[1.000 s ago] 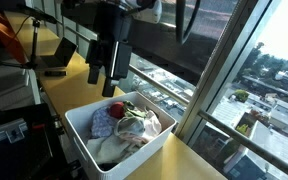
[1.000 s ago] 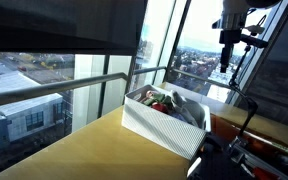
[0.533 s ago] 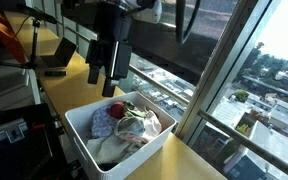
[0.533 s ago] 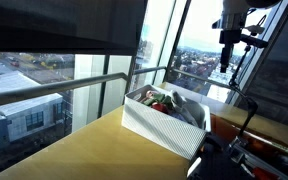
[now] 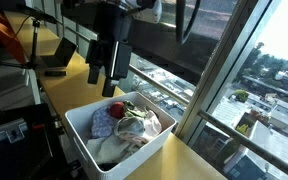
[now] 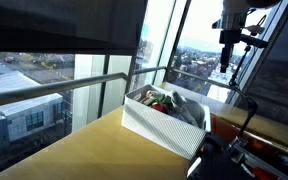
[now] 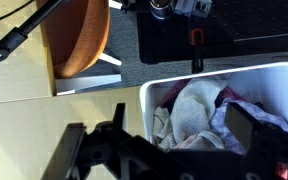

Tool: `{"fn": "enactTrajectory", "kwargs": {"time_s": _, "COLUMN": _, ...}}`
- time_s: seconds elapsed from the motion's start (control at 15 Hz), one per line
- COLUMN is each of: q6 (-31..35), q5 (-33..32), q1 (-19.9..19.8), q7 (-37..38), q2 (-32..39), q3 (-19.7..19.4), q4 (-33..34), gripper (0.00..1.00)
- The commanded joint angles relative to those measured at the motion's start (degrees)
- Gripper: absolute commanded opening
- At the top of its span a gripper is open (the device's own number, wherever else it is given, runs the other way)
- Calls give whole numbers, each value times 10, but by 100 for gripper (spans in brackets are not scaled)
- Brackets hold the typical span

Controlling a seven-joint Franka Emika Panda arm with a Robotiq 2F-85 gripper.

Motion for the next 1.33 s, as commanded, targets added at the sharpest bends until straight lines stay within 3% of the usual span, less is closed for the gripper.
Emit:
{"fn": "enactTrajectory", "kwargs": {"time_s": 0.0, "q6": -1, "q5": -2, "q1": 9, "q7": 1, "q2": 0, "q3": -8, "q4": 1, "gripper": 100}}
{"fn": "enactTrajectory", "kwargs": {"time_s": 0.4, "q6": 50, "q5": 7, "q1": 38, "q7": -12, "q2": 28, "q3": 7, "q4": 21, "gripper": 100}}
{"fn": "enactTrajectory", "kwargs": {"time_s": 0.93, "q6": 238, "q5": 25, "q1": 70, "q7": -23, "q2": 83, "q3": 16, "q4": 46, "gripper": 100}}
{"fn": "enactTrajectory", "kwargs": {"time_s": 1.27, "q6": 335, "q5": 106, "q1": 69, "q7": -44, "q2": 152, "q3": 13, "q4": 65, "gripper": 100}}
